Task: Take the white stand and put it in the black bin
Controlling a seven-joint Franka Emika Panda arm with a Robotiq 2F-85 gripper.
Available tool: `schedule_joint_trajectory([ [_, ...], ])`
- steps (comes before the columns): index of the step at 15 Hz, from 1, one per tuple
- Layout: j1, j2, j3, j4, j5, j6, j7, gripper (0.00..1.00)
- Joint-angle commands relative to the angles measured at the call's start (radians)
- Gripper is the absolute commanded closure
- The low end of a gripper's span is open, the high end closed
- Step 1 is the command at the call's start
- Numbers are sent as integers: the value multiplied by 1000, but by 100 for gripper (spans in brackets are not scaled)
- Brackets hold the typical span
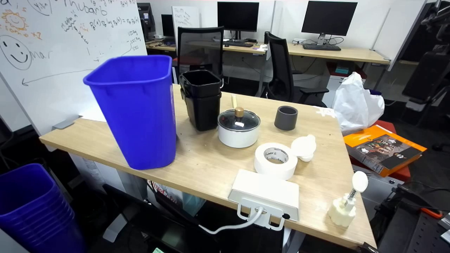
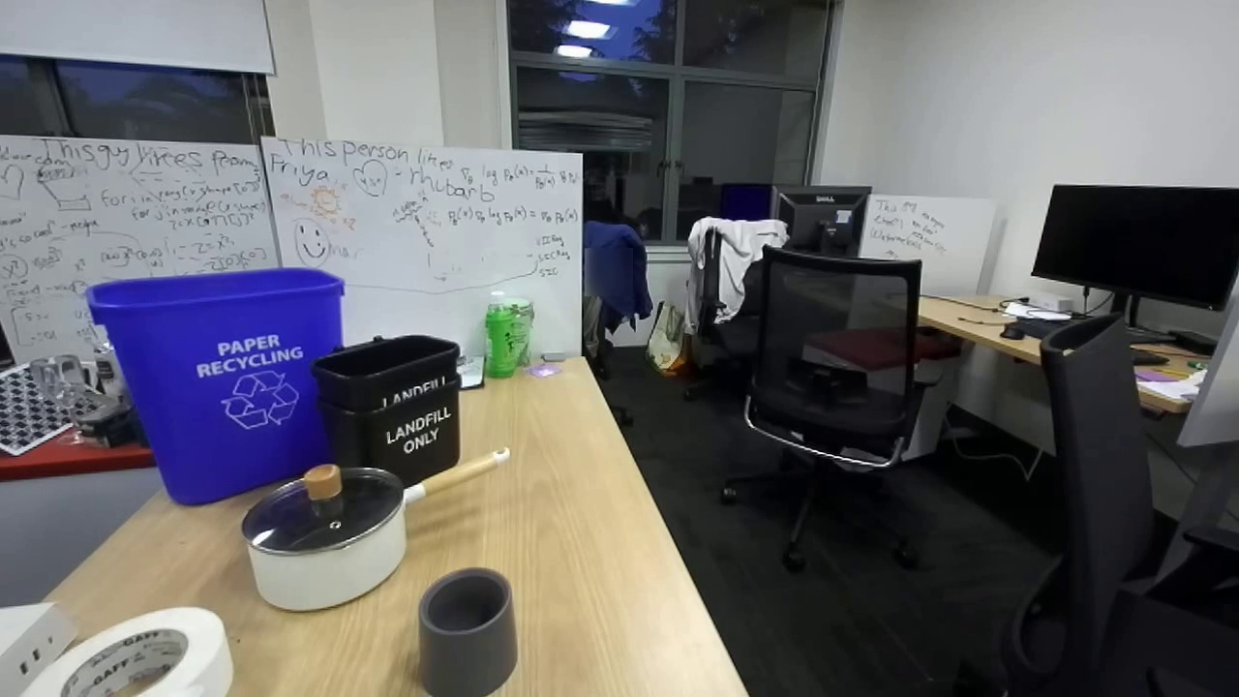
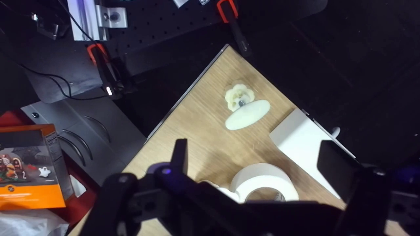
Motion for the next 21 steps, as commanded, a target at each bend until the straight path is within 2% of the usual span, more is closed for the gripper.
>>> schedule_joint_trajectory([
  [1, -12, -2, 10, 3, 8, -3, -8, 0],
  [7, -12, -2, 10, 3, 8, -3, -8, 0],
  [13, -54, 18, 82, 1, -2, -4, 166, 0],
  [21, -36, 97, 132, -5, 40, 11, 429, 0],
])
